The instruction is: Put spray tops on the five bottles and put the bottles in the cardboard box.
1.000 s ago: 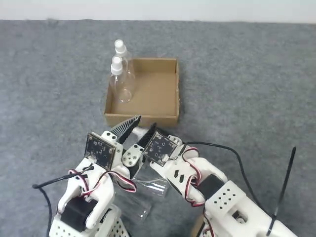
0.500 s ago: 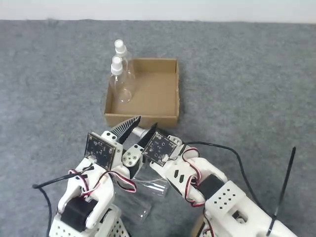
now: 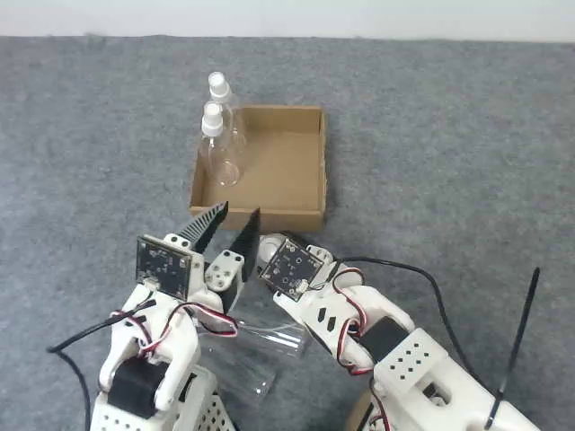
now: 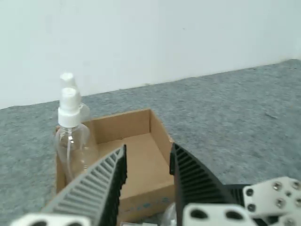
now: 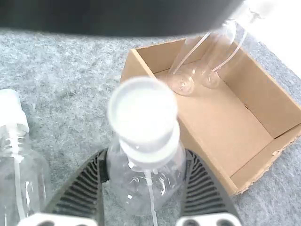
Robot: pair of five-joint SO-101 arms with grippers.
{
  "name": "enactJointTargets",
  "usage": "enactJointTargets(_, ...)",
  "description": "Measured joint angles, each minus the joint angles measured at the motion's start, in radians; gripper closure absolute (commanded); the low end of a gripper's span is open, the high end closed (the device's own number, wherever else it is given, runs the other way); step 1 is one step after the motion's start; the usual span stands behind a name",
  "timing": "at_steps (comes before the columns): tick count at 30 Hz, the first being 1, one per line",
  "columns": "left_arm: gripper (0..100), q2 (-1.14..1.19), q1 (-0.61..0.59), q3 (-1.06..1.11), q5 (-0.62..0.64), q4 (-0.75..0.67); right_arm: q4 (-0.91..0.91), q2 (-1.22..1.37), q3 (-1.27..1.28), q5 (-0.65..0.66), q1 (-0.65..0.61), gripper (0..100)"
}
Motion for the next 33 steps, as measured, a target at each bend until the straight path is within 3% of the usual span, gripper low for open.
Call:
enactJointTargets(12,86,0.000,-0.049,0.000,-0.002,-0.026,0.000,0.000,0.000,0.000,0.000,99.1)
enactJointTargets(23,86,0.000,-0.313,0.046,-0.002,-0.175,0.000,0.000,0.011,0.000,0.000,99.1)
enactJointTargets(33,86,0.000,-0.491,0.046,-0.002,-0.078,0.000,0.000,0.011,0.000,0.000,99.1)
